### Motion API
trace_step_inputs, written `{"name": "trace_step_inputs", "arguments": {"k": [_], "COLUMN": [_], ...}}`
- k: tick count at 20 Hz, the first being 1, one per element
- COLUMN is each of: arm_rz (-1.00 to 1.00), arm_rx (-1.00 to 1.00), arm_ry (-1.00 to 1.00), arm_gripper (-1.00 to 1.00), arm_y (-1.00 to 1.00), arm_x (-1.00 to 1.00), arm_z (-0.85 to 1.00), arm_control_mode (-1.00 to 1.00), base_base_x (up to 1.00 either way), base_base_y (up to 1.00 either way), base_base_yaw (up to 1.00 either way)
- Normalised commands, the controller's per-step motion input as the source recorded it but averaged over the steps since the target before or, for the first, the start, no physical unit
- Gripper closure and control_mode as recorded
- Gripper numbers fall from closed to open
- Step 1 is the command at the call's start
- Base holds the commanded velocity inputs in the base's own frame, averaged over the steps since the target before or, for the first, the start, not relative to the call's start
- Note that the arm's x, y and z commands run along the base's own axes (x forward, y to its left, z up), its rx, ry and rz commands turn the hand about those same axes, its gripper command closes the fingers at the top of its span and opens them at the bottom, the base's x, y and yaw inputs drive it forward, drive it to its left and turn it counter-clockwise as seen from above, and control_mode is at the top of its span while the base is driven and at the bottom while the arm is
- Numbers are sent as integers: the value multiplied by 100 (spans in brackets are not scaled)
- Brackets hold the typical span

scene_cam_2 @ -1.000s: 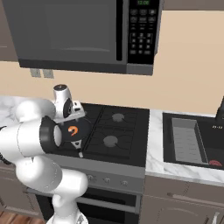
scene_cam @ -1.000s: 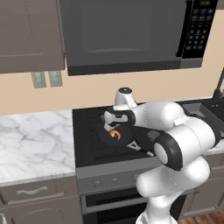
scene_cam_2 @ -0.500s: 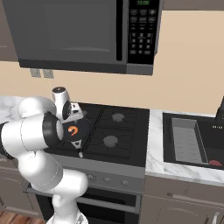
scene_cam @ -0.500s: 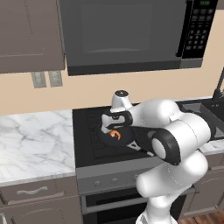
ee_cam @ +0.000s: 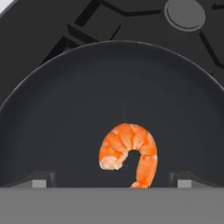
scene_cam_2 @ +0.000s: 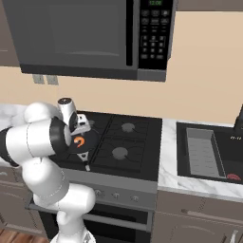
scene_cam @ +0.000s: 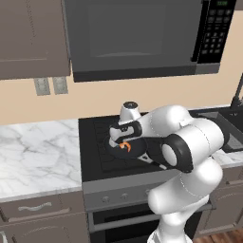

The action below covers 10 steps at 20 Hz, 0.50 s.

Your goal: Place the shrimp on the plate and place the lemon on the same plate.

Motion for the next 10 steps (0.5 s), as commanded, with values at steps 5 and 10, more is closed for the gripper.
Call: {"name": "trace_step_inputs", "arguments": {"k": [5,10], "arm_rz": [0,0], "arm_rx": [0,0], "arm_ry": [0,0], "arm_gripper": [-100,-100], "arm_y": [-1,0], "arm_x": [11,0], "arm_z": [-12,-3], "arm_control_mode": [-100,-100], "base_base_x": [0,0], "base_base_y": [0,0], "base_base_yaw": [0,0]}}
